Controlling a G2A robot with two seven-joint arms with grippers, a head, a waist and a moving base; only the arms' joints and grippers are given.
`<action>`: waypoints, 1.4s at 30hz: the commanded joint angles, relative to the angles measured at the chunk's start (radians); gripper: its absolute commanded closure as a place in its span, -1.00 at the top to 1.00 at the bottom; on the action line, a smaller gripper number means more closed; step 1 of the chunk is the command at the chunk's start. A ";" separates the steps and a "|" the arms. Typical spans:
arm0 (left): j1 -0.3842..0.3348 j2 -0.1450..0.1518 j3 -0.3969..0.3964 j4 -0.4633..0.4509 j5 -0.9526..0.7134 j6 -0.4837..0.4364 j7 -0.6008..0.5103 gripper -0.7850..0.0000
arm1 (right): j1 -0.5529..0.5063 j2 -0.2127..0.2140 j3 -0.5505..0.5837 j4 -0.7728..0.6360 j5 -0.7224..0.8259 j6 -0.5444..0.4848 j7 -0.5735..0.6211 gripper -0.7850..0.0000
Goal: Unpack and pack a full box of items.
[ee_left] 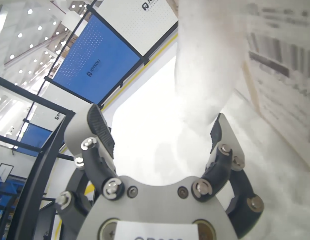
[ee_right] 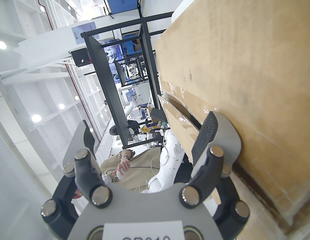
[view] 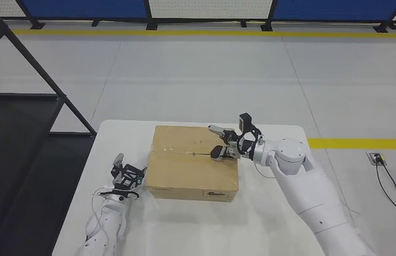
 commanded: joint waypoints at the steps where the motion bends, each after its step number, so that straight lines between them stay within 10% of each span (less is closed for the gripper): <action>1: 0.004 0.000 -0.013 0.002 -0.010 0.050 0.010 1.00 | 0.003 -0.001 -0.003 0.003 0.001 0.000 0.001 1.00; 31: 0.285 0.019 -0.154 -0.317 -0.254 0.043 0.123 1.00 | 0.037 -0.013 -0.023 0.062 0.013 -0.020 0.015 1.00; 42: 0.345 0.038 -0.259 -0.403 -0.654 -0.440 -0.188 1.00 | 0.029 -0.010 -0.014 0.060 0.012 -0.023 0.022 1.00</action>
